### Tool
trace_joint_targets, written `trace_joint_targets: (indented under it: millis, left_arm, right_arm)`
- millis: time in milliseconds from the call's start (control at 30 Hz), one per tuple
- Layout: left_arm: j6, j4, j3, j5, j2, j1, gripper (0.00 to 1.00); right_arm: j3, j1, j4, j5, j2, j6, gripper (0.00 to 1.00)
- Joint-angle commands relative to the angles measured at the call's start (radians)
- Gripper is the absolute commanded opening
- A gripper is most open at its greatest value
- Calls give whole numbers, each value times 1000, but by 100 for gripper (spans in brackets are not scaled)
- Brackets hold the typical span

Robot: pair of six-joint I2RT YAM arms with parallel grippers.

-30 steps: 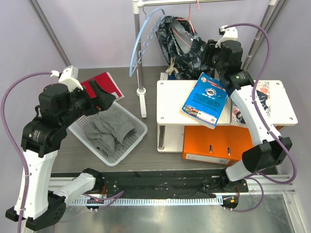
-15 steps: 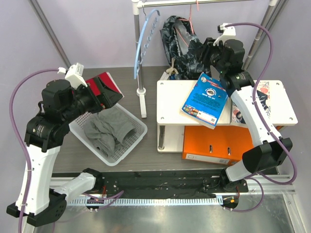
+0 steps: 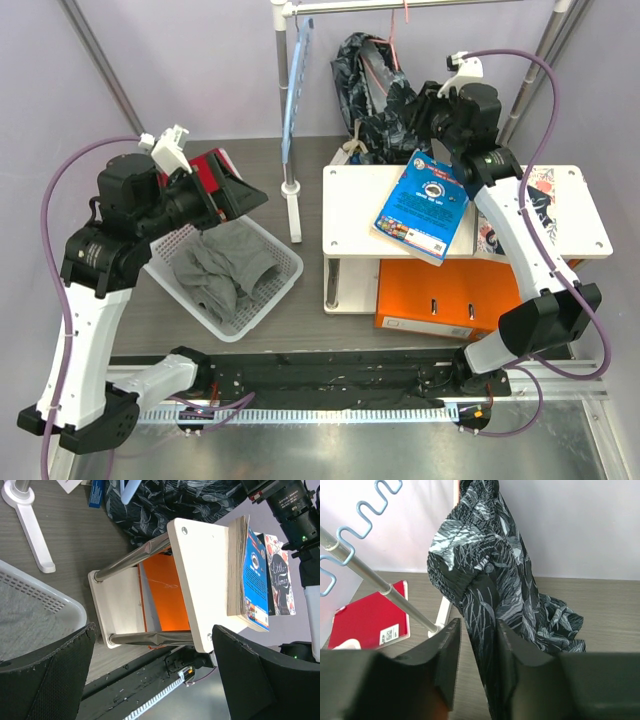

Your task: Remove the shorts from the hanger

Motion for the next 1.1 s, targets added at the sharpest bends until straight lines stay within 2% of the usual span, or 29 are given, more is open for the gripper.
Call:
trace_joint_targets:
  millis: [0, 200, 533, 833, 1067]
  left_arm:
    - [-7, 9, 30, 29, -8, -2, 96]
    - [10, 3, 12, -14, -39, -4, 96]
    - [19, 3, 24, -26, -30, -4, 96]
    - [13, 15, 20, -44, -20, -4, 96]
    - [4, 21, -5, -49, -33, -4, 95]
  right_arm:
    - [20, 8, 21, 7, -5, 18, 31]
    - [139, 49, -43, 36, 47, 63, 16]
    - [298, 101, -68, 136, 69, 110, 1]
    - [454, 109, -106, 143, 162, 199, 1]
    - [492, 172, -129, 152, 217, 235, 1]
